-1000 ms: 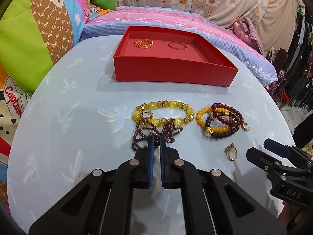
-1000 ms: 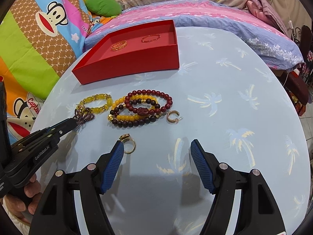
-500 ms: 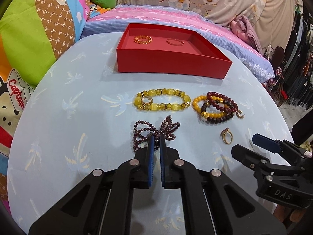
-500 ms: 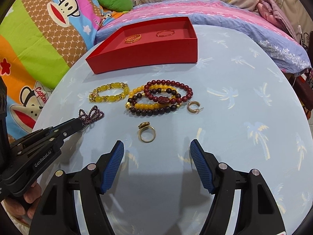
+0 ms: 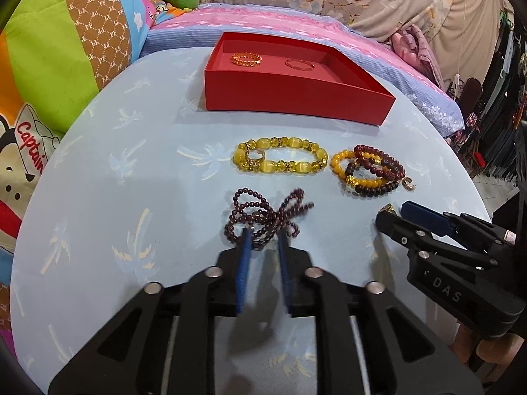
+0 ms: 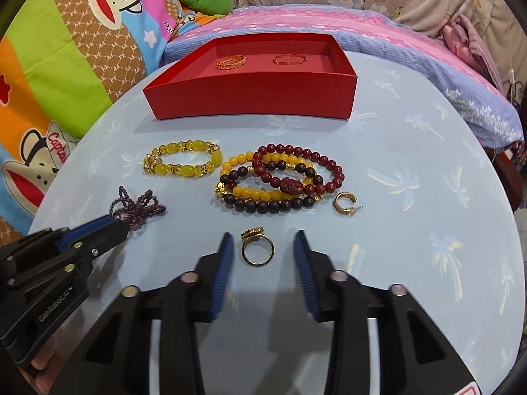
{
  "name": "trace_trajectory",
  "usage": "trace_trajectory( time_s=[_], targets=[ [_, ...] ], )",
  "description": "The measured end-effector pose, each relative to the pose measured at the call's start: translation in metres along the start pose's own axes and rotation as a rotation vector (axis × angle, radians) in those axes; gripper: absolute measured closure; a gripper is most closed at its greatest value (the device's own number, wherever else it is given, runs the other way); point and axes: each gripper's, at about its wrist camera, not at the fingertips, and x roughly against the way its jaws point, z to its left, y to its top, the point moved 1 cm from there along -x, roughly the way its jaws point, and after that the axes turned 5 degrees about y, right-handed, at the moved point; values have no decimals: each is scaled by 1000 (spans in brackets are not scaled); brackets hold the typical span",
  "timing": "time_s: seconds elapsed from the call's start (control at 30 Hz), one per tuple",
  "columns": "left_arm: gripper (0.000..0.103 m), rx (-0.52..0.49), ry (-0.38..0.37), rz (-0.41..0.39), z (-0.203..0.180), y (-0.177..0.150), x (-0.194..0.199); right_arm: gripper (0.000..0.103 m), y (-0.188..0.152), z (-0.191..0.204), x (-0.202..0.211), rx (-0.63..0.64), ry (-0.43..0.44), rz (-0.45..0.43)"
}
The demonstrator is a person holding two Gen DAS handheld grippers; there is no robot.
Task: Organize jewelry
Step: 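Grasp the gold ring with the right tool while the left tool holds the garnet strand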
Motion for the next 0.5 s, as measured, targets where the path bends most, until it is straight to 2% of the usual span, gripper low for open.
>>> trace_trajectory(
  time_s=[0.03, 0.07, 0.23, 0.3, 0.33, 0.4, 0.43, 0.5],
  targets=[
    [73, -1, 5, -6, 0, 1, 1, 82, 0, 0, 0, 2, -2, -2],
    [71, -1, 5, -9, -1, 1, 1, 84, 0, 0, 0, 0, -4, -4],
    [72, -8, 2, -8, -4, 6, -6, 84, 0, -6, 1, -36, 19, -6],
    [78, -9, -2, -7, -5, 7, -8, 86, 0, -7, 2, -45, 27, -6],
    [88, -10, -11, -5, -6, 7, -8, 86, 0, -7, 3, -48, 30, -7],
    [91, -8, -29, 1, -7, 6, -8, 86, 0, -8, 4, -52, 34, -9],
    [96, -14, -32, -2, -8, 6, -8, 97, 0, -8, 5, -54, 38, -11],
    [98, -21, -36, -8, -10, 7, -6, 102, 0, -9, 5, -60, 45, -9]
  ],
)
